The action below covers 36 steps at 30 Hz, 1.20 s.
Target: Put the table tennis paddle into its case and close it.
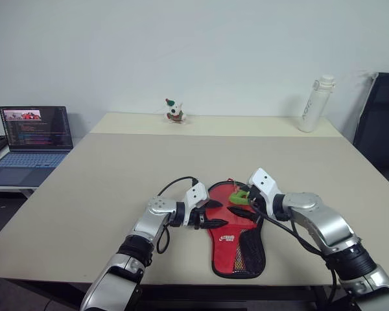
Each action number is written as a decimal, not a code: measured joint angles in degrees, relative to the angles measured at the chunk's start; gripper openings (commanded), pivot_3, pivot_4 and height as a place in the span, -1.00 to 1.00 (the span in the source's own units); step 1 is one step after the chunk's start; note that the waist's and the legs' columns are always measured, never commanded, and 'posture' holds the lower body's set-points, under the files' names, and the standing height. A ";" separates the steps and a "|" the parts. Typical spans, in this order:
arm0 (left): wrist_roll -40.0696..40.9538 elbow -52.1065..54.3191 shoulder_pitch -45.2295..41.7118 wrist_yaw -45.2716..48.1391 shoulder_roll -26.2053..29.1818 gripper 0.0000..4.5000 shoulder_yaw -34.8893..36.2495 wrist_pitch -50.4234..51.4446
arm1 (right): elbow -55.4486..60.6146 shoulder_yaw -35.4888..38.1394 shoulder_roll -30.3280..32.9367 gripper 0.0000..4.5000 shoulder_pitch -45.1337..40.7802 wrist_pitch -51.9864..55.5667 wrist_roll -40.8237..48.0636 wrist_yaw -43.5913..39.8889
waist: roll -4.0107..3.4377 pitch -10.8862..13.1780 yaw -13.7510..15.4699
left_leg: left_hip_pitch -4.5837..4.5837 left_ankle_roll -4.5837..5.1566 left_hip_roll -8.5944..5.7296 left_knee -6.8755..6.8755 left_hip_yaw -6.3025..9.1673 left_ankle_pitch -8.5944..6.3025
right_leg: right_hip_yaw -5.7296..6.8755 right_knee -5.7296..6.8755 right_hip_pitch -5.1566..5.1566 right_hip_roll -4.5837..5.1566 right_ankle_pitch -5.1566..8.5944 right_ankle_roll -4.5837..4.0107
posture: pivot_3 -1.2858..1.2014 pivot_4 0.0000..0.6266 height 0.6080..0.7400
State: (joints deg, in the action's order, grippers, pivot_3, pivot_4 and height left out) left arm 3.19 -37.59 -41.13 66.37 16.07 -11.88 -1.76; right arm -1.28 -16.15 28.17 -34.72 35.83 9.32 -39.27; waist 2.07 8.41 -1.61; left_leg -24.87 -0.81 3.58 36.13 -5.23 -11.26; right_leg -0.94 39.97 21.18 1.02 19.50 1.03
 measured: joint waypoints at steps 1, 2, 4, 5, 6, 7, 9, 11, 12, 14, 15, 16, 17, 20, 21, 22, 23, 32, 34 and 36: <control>0.01 0.02 0.02 0.00 0.01 0.44 0.00 0.01 | -1.83 -0.41 -0.50 0.92 -0.47 -0.74 -1.18 0.53 | 0.00 0.00 0.00 | 0.00 -0.01 0.00 0.00 0.00 0.01 | 0.00 0.00 0.00 0.00 0.00 0.00 | 0.03 -0.52 1.00; 0.01 0.15 0.03 0.00 0.01 0.45 -0.01 0.06 | -4.07 -0.77 -1.05 0.83 -1.03 -1.70 -2.34 0.98 | 0.00 0.00 0.00 | 0.00 -0.08 0.00 0.00 0.00 0.05 | -0.01 0.00 0.00 0.00 0.00 0.00 | 0.03 -0.52 1.00; 0.01 0.55 0.13 -0.02 0.04 0.45 -0.04 0.17 | -7.34 -0.94 -1.73 0.60 -1.80 -3.33 -4.15 1.62 | -0.01 0.01 0.00 | 0.00 -0.10 0.00 0.00 -0.01 0.06 | -0.02 0.00 0.00 0.01 0.00 0.00 | 0.03 -0.52 1.00; 0.01 0.77 0.18 -0.02 0.03 0.45 -0.07 0.20 | -8.34 -0.93 -1.77 0.46 -2.15 -3.95 -4.70 1.92 | -0.01 0.01 0.00 | 0.00 -0.10 0.00 0.00 -0.02 0.06 | -0.02 0.00 0.00 0.01 0.00 0.00 | 0.03 -0.52 1.00; 0.00 1.19 0.38 -0.02 0.08 0.45 -0.07 0.31 | -9.41 -0.90 -1.88 0.35 -2.64 -4.62 -5.41 2.14 | -0.01 0.01 0.00 | 0.00 -0.11 0.01 0.00 -0.02 0.07 | -0.02 0.00 0.00 0.02 0.00 0.00 | 0.03 -0.52 1.00; 0.00 1.54 0.66 0.00 0.09 0.45 -0.09 0.39 | -10.47 -0.77 -2.03 0.16 -3.12 -5.19 -5.93 2.27 | -0.01 0.01 -0.01 | 0.00 -0.11 0.01 0.00 -0.02 0.07 | -0.01 0.00 0.00 0.02 0.00 0.00 | 0.03 -0.52 1.00; 0.05 2.12 1.07 0.05 0.14 0.45 -0.14 0.66 | -11.63 -0.60 -2.31 -0.15 -3.72 -5.58 -6.08 2.45 | -0.01 0.01 -0.02 | 0.01 -0.11 0.02 -0.01 -0.02 0.07 | -0.01 0.00 0.00 0.01 0.00 0.00 | 0.03 -0.52 1.00; 0.47 3.13 1.10 0.35 -0.04 0.45 -0.14 2.50 | -12.49 -0.48 -2.47 -0.46 -4.28 -5.86 -6.10 2.52 | -0.01 0.01 -0.01 | 0.01 -0.11 0.02 0.00 -0.02 0.07 | -0.01 0.00 0.00 0.02 0.00 0.00 | 0.03 -0.52 1.00; 0.76 3.51 1.07 0.51 -0.24 0.45 -0.14 3.20 | -12.67 -0.24 -2.48 -0.59 -4.35 -5.97 -6.10 2.53 | -0.01 0.01 0.01 | 0.01 -0.11 0.01 0.00 -0.02 0.07 | -0.01 0.00 0.00 0.02 0.00 0.00 | 0.03 -0.52 1.00; 0.87 3.57 0.66 0.49 -0.91 0.45 -0.16 3.74 | -13.01 0.22 -2.54 -0.88 -4.35 -6.00 -6.07 2.52 | -0.02 0.01 0.04 | 0.00 -0.11 0.01 0.00 -0.02 0.06 | -0.01 0.00 0.00 0.02 0.00 0.00 | 0.03 -0.52 1.00; 0.87 3.42 0.02 0.46 -1.37 0.45 -0.19 3.77 | -13.27 0.49 -2.54 -0.98 -4.35 -5.99 -6.06 2.41 | -0.02 0.02 0.04 | 0.00 -0.11 0.01 0.00 -0.02 0.07 | -0.01 0.00 0.00 0.02 0.00 0.00 | 0.03 -0.52 1.00; 0.87 3.31 -0.55 0.43 -1.70 0.45 -0.20 3.77 | -13.43 0.60 -2.54 -0.98 -4.36 -5.99 -6.05 2.29 | -0.03 0.03 0.04 | 0.00 -0.11 0.01 0.00 -0.02 0.07 | -0.01 0.00 0.00 0.02 0.00 0.00 | 0.03 -0.52 1.00; 0.84 3.01 -1.64 0.42 -2.19 0.45 -0.21 3.71 | -13.49 0.82 -2.58 -0.98 -4.35 -5.97 -6.02 2.11 | -0.04 0.03 0.03 | 0.00 -0.11 0.01 0.00 -0.02 0.07 | -0.01 0.00 0.00 0.02 0.00 0.00 | 0.03 -0.52 1.00; 0.45 1.35 -3.66 0.48 -2.91 0.45 -0.81 2.77 | -13.48 1.32 -3.07 -0.98 -4.37 -5.66 -5.95 1.94 | -0.05 0.03 0.00 | 0.00 -0.13 0.01 -0.01 -0.04 0.08 | -0.03 -0.01 0.01 0.01 0.00 0.00 | 0.03 -0.52 1.00; 0.16 0.67 -3.67 0.51 -2.97 0.45 -1.18 2.49 | -13.46 1.39 -3.11 -0.98 -4.37 -5.46 -5.95 1.87 | -0.06 0.04 -0.09 | 0.01 -0.14 0.01 -0.01 -0.06 0.08 | -0.05 -0.01 0.01 0.02 0.00 0.00 | 0.03 -0.52 1.00; -0.13 -0.30 -3.60 0.52 -3.06 0.45 -1.40 2.41 | -13.46 1.49 -3.11 -0.98 -4.37 -5.31 -5.95 1.85 | -0.08 0.05 -0.17 | 0.01 -0.15 0.02 -0.02 -0.08 0.09 | -0.05 -0.01 0.03 0.01 0.00 0.00 | 0.03 -0.52 1.00; -0.47 -1.53 -3.45 0.50 -3.07 0.45 -1.63 2.27 | -13.44 1.57 -3.11 -0.98 -4.37 -5.18 -5.95 1.83 | -0.10 0.06 -0.22 | 0.01 -0.15 0.03 -0.02 -0.09 0.09 | -0.05 -0.01 0.05 0.01 0.00 0.00 | 0.03 -0.52 1.00; -0.67 -4.04 -3.11 0.47 -2.80 0.45 -1.66 -0.07 | -18.27 5.03 -1.66 -0.98 -8.39 -5.14 -5.93 2.04 | -0.17 0.10 -0.19 | 0.05 -0.12 0.03 -0.02 -0.08 0.07 | -0.05 0.00 0.00 0.01 0.00 0.00 | 0.03 -0.52 1.00; -0.65 -4.12 -3.09 0.47 -2.76 0.45 -1.58 -0.11 | -21.68 6.18 -1.54 -0.98 -9.81 -5.40 -5.96 2.26 | -0.19 0.09 -0.22 | 0.06 -0.13 0.03 -0.02 -0.09 0.08 | -0.06 0.01 0.01 0.01 0.00 0.00 | 0.03 -0.52 1.00; -0.65 -4.15 -3.10 0.51 -2.80 0.45 -1.58 -0.10 | -25.40 6.50 -1.49 -0.98 -11.49 -6.22 -6.03 2.30 | -0.21 0.09 -0.23 | 0.07 -0.13 0.03 -0.02 -0.11 0.08 | -0.06 0.01 0.01 0.01 0.00 -0.01 | 0.03 -0.52 1.00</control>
State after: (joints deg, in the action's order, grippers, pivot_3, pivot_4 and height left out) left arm 2.54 -41.74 -44.23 66.88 13.27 -13.46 -1.86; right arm -26.68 -9.64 26.68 -46.21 29.60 3.29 -36.97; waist 1.86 8.50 -1.85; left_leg -24.80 -0.95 3.61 36.10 -5.34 -11.18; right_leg -1.00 39.98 21.19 1.04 19.50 1.03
